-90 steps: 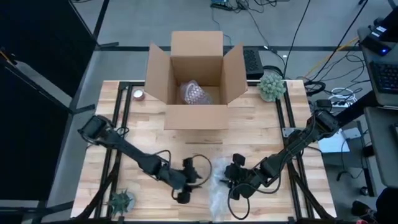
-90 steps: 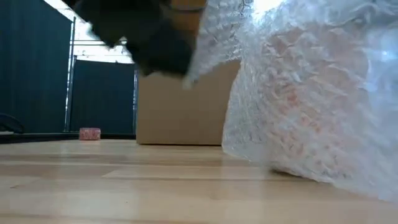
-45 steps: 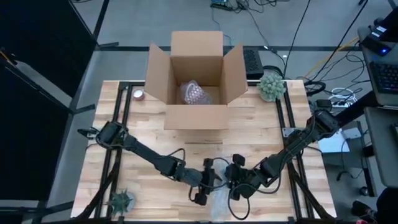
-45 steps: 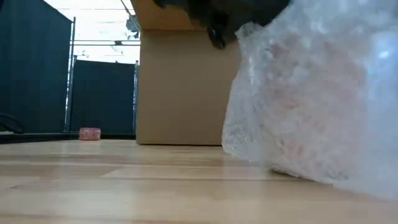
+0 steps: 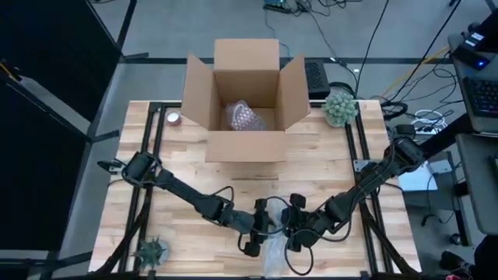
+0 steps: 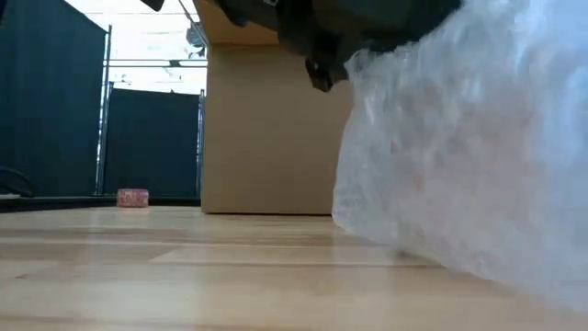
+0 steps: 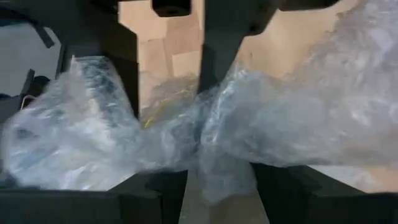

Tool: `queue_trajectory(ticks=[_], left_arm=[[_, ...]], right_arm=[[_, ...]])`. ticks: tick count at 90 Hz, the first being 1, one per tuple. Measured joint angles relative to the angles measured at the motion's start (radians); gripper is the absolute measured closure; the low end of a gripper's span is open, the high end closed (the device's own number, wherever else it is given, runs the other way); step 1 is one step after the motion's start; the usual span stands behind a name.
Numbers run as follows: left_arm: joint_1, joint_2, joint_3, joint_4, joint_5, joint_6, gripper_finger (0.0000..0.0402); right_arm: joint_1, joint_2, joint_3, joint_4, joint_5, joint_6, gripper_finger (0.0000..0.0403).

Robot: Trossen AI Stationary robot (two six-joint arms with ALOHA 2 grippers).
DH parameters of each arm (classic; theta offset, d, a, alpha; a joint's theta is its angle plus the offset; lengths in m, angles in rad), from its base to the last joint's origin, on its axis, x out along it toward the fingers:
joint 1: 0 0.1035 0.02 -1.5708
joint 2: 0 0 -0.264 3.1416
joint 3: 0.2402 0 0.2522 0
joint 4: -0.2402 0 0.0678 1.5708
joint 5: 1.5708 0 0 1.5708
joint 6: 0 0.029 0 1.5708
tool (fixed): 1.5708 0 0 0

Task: Wrap mug
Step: Wrap the yellow mug with the bubble wrap

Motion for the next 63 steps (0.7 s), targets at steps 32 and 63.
queue_trajectory(ticks=[32, 63], left_arm=[[0.003, 0.000, -0.001, 0.004, -0.011, -0.027, 0.0242], [0.029, 0.000, -0.001, 0.013, -0.016, -0.235, 0.0242]], right_arm=[[0.001, 0.000, 0.195, -0.343, -0.079, -0.004, 0.0245], [-0.003, 0.011, 0.351, -0.461, -0.061, -0.006, 0.0245]])
